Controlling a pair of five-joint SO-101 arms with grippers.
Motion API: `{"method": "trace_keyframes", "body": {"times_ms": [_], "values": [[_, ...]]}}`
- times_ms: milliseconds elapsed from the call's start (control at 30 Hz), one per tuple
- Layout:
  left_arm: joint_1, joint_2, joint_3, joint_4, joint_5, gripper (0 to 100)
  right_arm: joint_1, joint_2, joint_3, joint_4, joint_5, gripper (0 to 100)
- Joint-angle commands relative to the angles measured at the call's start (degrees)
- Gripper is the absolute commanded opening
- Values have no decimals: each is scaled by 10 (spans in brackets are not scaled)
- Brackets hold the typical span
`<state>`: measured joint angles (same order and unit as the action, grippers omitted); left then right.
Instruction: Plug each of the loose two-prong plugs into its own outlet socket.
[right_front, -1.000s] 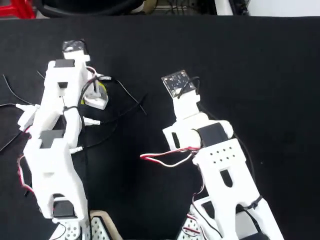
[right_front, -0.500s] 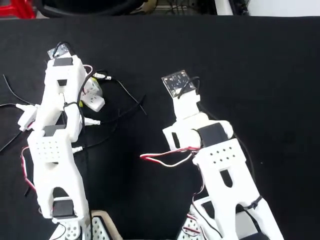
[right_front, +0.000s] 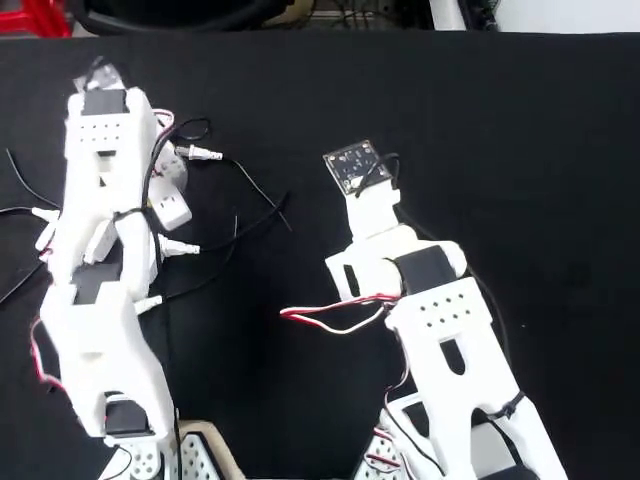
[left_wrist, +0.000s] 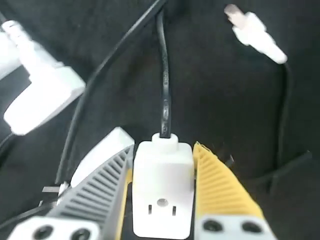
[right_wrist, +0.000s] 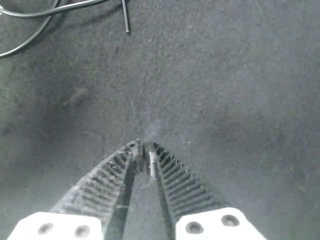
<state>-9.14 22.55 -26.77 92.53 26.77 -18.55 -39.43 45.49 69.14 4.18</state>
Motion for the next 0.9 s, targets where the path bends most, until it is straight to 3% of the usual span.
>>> {"method": "trace_keyframes", "body": {"times_ms": [0, 200, 467, 667, 867], "values": [[20, -98, -34, 44, 2, 30, 8, 3, -2, -4, 5, 13], [65, -183, 2, 84, -23, 30, 8, 3, -2, -4, 5, 13], [132, -358, 208, 82, -127, 30, 25, 0, -7, -4, 6, 13], [142, -496, 324, 81, -291, 30, 45, 0, -14, -4, 5, 13], [142, -600, 462, 81, -575, 30, 46, 0, -15, -4, 5, 13]]}}
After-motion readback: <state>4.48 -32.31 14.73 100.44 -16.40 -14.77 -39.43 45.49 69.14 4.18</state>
